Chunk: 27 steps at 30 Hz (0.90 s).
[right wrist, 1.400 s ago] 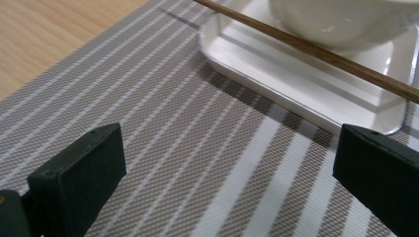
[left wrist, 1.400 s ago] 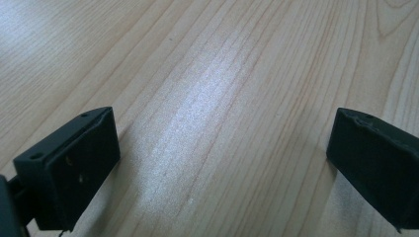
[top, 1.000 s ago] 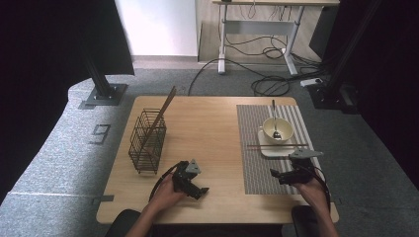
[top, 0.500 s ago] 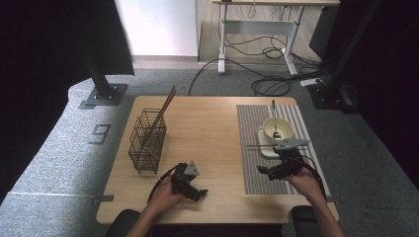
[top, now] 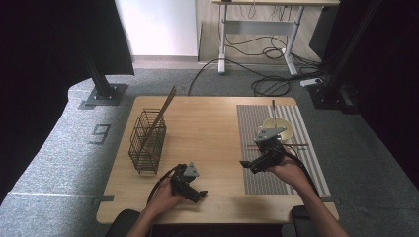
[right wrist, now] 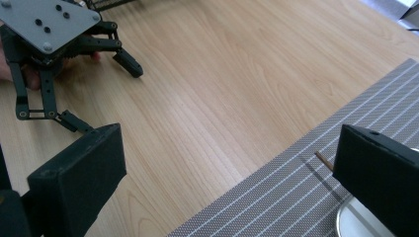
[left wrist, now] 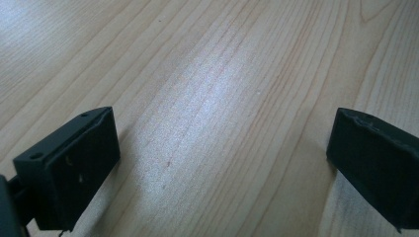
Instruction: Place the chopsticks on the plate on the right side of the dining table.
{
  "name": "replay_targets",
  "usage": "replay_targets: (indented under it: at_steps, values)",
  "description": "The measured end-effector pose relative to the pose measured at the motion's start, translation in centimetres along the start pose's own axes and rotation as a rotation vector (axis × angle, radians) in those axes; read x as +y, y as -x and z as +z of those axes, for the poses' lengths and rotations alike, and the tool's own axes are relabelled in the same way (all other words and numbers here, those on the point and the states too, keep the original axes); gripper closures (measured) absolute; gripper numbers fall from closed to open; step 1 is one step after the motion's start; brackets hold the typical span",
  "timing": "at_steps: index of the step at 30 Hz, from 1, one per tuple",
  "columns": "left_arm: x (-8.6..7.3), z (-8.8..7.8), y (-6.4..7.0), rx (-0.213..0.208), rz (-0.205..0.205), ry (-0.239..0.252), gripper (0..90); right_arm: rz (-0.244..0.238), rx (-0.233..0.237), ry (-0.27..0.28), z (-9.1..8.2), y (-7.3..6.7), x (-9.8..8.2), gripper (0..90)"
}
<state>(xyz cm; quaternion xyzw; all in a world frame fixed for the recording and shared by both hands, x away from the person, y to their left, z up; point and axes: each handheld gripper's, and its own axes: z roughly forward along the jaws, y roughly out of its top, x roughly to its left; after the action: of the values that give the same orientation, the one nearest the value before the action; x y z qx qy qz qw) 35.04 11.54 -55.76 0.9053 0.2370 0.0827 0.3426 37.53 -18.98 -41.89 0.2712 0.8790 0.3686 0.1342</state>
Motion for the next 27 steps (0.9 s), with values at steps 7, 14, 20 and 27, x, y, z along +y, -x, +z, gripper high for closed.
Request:
replay_targets:
  at_steps: [7, 14, 20, 27]
  values:
    - [0.0, 0.0, 0.0, 0.000, -0.001, 0.000, 0.0, -0.025, 0.026, -0.029, 1.1, -0.5, 1.4, 0.0]
    - [0.0, 0.0, 0.0, 0.000, -0.001, 0.000, 0.0, -0.036, 0.059, -0.045, 1.8, -1.0, 3.0, 0.3]
    - [0.0, 0.0, 0.0, 0.000, -0.001, 0.000, 0.0, -0.053, 0.081, -0.042, 2.3, -1.2, 4.6, 0.3]
    - [0.0, 0.0, 0.0, 0.000, -0.001, -0.001, 0.0, -0.074, 0.114, -0.050, 3.0, -1.9, 6.5, 0.5]
